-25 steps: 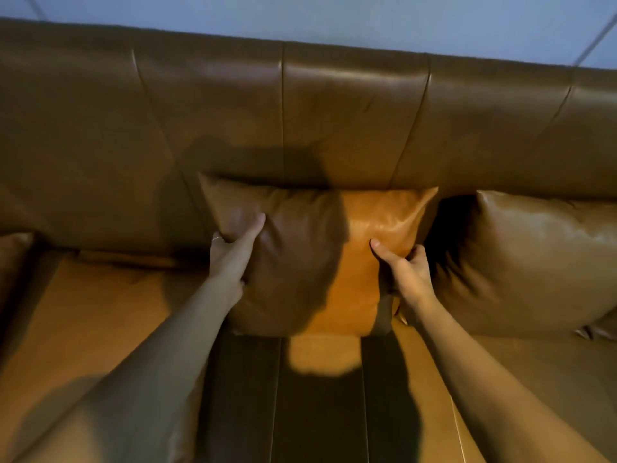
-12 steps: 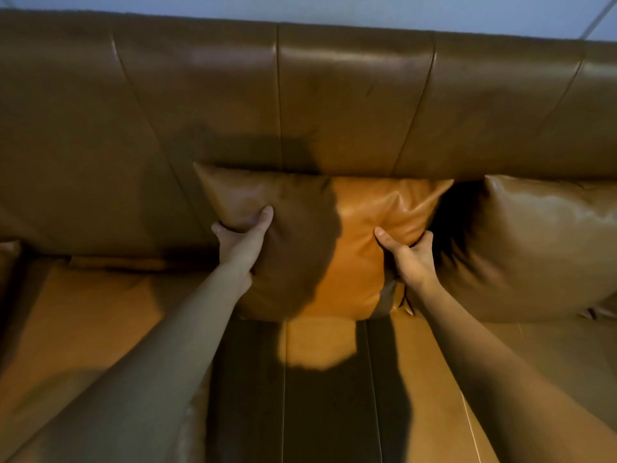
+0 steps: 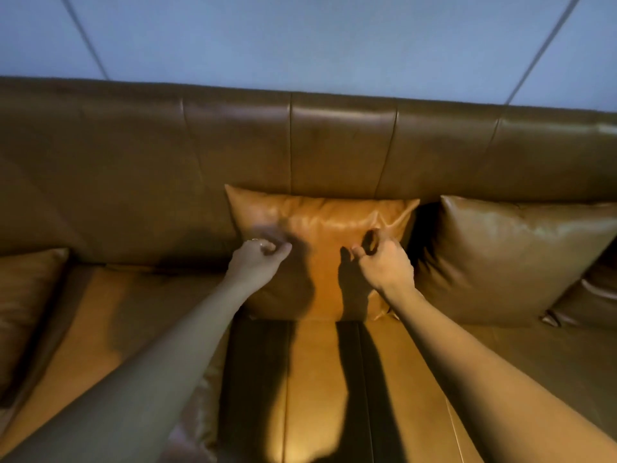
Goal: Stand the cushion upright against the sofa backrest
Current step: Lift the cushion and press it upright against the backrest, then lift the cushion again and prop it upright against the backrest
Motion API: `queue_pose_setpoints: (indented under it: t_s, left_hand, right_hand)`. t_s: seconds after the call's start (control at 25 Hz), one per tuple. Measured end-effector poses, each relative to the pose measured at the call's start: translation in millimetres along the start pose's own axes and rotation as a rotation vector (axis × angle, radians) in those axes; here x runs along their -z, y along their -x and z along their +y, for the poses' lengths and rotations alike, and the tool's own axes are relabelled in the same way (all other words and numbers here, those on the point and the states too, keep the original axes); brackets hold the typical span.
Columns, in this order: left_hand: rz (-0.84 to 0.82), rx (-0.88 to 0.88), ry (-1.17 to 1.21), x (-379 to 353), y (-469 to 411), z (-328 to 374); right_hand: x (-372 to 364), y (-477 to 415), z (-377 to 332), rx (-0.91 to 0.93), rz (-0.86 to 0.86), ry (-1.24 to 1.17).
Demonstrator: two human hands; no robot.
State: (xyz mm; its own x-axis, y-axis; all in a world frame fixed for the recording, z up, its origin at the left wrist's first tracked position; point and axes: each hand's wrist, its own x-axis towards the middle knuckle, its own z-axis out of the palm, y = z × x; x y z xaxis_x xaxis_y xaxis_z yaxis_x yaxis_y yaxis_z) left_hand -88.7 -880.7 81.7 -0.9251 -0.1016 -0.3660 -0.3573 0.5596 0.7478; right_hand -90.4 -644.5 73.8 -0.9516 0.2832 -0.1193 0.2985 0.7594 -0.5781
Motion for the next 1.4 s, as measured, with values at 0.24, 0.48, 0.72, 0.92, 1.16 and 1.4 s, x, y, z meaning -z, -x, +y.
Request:
queue_pose_setpoints:
  t_s: [0.24, 0.48, 0.72, 0.92, 1.16, 1.4]
  left_hand:
    - [0.268, -0.17, -0.125, 61.7, 94.5, 41.6]
    - [0.594, -0.227, -0.106, 141.4, 163.1, 18.3]
    - [0.704, -0.128, -0.142, 204.8, 179.2, -40.1]
    - [0.628, 0.016, -0.125, 237.2, 152.5, -119.6]
    - [0.45, 0.226, -0.087, 246.0, 64.7, -213.3]
    - [0.246, 0.409, 0.009, 221.0, -20.2, -282.7]
  right_hand:
    - [43.7, 73.1, -87.2, 0.333, 0.037, 0.149]
    - [54.1, 135.0, -163.9, 0.559, 0.054, 0.168]
    - [4.5, 163.9, -217.0, 0.528, -0.045, 0.073]
    - [-74.5, 167.0, -229.7, 0.368, -0.185, 0.023]
    - [-201.4, 131.1, -214.9, -0.003, -0.297, -0.066]
    - [-309.2, 98.4, -162.5, -0.545, -0.365, -0.306]
